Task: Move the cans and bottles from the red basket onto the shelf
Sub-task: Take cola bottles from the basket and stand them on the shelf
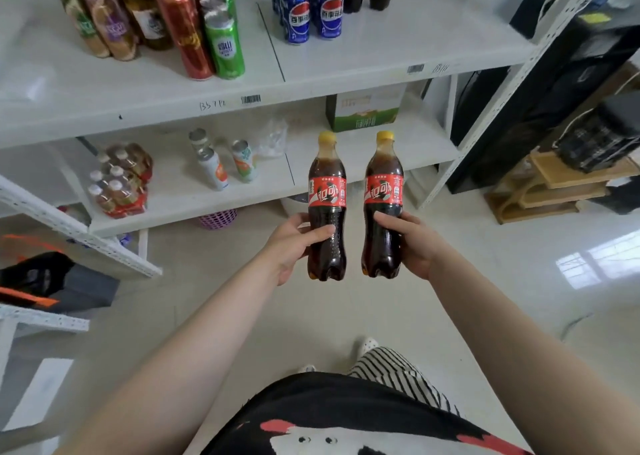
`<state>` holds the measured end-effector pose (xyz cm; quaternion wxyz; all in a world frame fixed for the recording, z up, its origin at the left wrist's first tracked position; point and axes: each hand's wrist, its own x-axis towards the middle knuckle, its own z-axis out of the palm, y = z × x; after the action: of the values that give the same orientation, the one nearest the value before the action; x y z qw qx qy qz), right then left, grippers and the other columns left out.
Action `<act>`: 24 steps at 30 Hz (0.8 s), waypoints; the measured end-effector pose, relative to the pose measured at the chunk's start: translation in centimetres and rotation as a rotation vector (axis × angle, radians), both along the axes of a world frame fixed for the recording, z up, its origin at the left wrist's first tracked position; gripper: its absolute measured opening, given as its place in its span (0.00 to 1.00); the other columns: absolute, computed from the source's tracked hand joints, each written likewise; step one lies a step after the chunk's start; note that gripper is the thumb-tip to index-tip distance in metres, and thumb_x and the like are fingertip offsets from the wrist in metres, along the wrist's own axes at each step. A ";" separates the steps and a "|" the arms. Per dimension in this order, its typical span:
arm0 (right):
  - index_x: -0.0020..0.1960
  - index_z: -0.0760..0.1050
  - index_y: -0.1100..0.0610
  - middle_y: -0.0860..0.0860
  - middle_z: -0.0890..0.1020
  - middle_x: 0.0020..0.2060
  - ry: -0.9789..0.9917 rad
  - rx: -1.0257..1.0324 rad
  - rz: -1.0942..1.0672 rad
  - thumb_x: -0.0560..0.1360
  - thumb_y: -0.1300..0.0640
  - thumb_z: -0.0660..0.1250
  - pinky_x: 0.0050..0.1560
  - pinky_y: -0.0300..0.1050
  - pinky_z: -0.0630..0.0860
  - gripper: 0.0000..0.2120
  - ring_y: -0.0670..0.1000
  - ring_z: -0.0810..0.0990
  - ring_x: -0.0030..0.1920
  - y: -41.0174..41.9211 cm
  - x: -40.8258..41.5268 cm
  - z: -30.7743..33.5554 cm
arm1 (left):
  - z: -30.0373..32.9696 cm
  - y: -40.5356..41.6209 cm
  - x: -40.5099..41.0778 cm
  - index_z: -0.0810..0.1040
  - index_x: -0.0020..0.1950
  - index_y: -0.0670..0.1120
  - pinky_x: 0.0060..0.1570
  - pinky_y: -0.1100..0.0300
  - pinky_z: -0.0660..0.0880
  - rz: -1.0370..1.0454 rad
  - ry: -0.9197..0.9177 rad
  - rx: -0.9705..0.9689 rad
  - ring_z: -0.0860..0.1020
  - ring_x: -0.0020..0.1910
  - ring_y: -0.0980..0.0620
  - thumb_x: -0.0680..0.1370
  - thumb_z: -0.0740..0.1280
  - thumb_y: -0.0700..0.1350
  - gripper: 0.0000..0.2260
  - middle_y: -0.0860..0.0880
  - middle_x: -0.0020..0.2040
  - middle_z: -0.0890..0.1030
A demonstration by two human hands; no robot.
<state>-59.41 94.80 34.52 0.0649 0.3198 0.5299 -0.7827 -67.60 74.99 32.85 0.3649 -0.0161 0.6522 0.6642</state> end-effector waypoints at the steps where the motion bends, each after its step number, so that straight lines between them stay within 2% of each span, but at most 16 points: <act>1: 0.61 0.75 0.59 0.54 0.82 0.49 0.012 -0.001 0.002 0.72 0.59 0.71 0.51 0.51 0.77 0.18 0.55 0.80 0.51 1.0 -1.3 0.1 | 0.1 1.2 -1.4 0.76 0.57 0.47 0.54 0.57 0.76 0.000 0.009 0.004 0.81 0.49 0.49 0.72 0.73 0.40 0.14 0.47 0.49 0.83; 4: 0.62 0.75 0.59 0.55 0.82 0.49 0.027 0.007 0.017 0.73 0.59 0.70 0.52 0.51 0.78 0.18 0.55 0.80 0.51 4.5 -5.6 0.5 | 0.6 5.1 -5.3 0.77 0.58 0.45 0.52 0.57 0.76 0.004 0.053 0.005 0.81 0.50 0.49 0.72 0.73 0.41 0.16 0.47 0.50 0.83; 6: 0.63 0.74 0.60 0.56 0.81 0.52 0.028 0.017 0.038 0.73 0.59 0.70 0.53 0.52 0.78 0.19 0.56 0.80 0.52 7.1 -8.3 0.5 | 0.7 7.5 -7.7 0.77 0.57 0.47 0.54 0.55 0.76 0.020 0.065 -0.004 0.82 0.51 0.47 0.72 0.73 0.42 0.15 0.45 0.51 0.83; 10: 0.63 0.73 0.60 0.58 0.81 0.56 0.059 0.052 0.065 0.72 0.60 0.70 0.48 0.49 0.78 0.20 0.57 0.80 0.54 13.6 -14.5 1.7 | 1.7 13.5 -13.2 0.77 0.53 0.50 0.59 0.50 0.75 0.082 0.094 0.018 0.82 0.52 0.45 0.71 0.74 0.43 0.13 0.45 0.50 0.84; 12: 0.64 0.73 0.60 0.58 0.80 0.56 0.086 0.071 0.077 0.73 0.61 0.70 0.49 0.49 0.78 0.21 0.57 0.80 0.55 16.7 -17.3 2.8 | 2.9 16.3 -15.7 0.77 0.54 0.50 0.59 0.50 0.76 0.099 0.111 0.029 0.82 0.52 0.46 0.71 0.74 0.42 0.13 0.46 0.50 0.84; 18: 0.64 0.73 0.60 0.56 0.80 0.53 0.160 0.104 0.109 0.73 0.62 0.69 0.57 0.49 0.76 0.20 0.55 0.79 0.54 24.6 -25.8 5.9 | 6.4 24.1 -22.9 0.74 0.56 0.47 0.53 0.58 0.78 0.173 0.212 0.111 0.83 0.47 0.53 0.71 0.72 0.36 0.16 0.48 0.47 0.84; 22: 0.61 0.75 0.59 0.54 0.82 0.50 0.212 0.129 0.101 0.72 0.62 0.70 0.53 0.49 0.77 0.18 0.55 0.80 0.51 28.5 -31.5 7.1 | 7.9 28.0 -28.6 0.73 0.59 0.46 0.55 0.57 0.76 0.211 0.318 0.087 0.81 0.52 0.53 0.71 0.73 0.37 0.20 0.49 0.52 0.83; 24: 0.59 0.76 0.58 0.53 0.82 0.49 0.253 0.153 0.102 0.72 0.64 0.70 0.52 0.48 0.77 0.16 0.54 0.80 0.50 29.9 -34.5 7.6 | 8.4 29.7 -31.6 0.71 0.62 0.47 0.49 0.61 0.75 0.246 0.375 0.064 0.80 0.51 0.56 0.71 0.74 0.37 0.23 0.50 0.54 0.81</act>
<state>-93.91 124.74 42.13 0.0127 0.1955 0.6074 -0.7699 -99.21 104.72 41.22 0.1537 0.0399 0.6803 0.7155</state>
